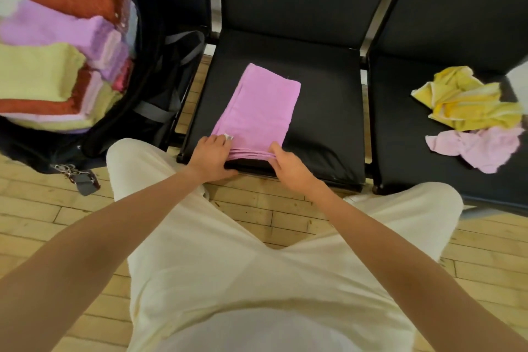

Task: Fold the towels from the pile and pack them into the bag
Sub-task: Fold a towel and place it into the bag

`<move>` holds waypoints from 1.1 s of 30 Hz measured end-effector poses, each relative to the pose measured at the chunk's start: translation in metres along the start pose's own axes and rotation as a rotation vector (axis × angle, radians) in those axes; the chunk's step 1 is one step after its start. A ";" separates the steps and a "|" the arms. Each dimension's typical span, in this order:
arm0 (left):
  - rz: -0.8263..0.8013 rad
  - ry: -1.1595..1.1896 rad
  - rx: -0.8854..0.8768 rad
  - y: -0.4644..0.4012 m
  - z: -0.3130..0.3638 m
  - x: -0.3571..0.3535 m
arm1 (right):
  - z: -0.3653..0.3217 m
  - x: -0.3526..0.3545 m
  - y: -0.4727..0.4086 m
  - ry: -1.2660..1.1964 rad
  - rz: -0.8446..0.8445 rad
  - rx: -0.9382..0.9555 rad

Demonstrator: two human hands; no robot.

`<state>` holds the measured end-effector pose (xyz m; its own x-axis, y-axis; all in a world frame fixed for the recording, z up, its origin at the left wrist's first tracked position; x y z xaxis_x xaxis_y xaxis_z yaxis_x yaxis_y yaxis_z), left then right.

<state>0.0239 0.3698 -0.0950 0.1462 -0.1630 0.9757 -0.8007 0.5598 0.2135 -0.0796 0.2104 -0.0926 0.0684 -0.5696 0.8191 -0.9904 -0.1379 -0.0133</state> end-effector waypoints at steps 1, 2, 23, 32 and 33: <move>0.019 0.016 -0.002 0.000 0.002 0.002 | 0.002 0.005 0.004 -0.059 0.021 -0.032; 0.041 0.051 -0.021 -0.001 0.004 0.005 | 0.006 0.009 0.009 -0.107 0.045 -0.060; -0.073 0.865 0.559 -0.054 0.025 0.009 | 0.072 0.033 -0.010 -0.061 0.322 -0.573; 0.155 0.517 0.443 -0.054 0.022 0.010 | 0.079 0.034 -0.013 0.138 0.224 -0.556; 0.202 0.493 0.316 -0.051 0.022 0.015 | 0.076 0.037 -0.012 0.159 0.214 -0.473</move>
<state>0.0539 0.3207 -0.0927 0.1648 0.3579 0.9191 -0.9629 0.2601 0.0714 -0.0556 0.1293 -0.1056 -0.1237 -0.4104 0.9035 -0.9286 0.3689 0.0404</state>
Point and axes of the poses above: each hand's wrist, its own y-axis away from the middle knuckle, its own x-axis out of the back of the hand, z = x × y, the point moved 5 cm from there along -y, towards the middle knuckle, and after that the axes turned 14 degrees about x, right-handed, at the moved point
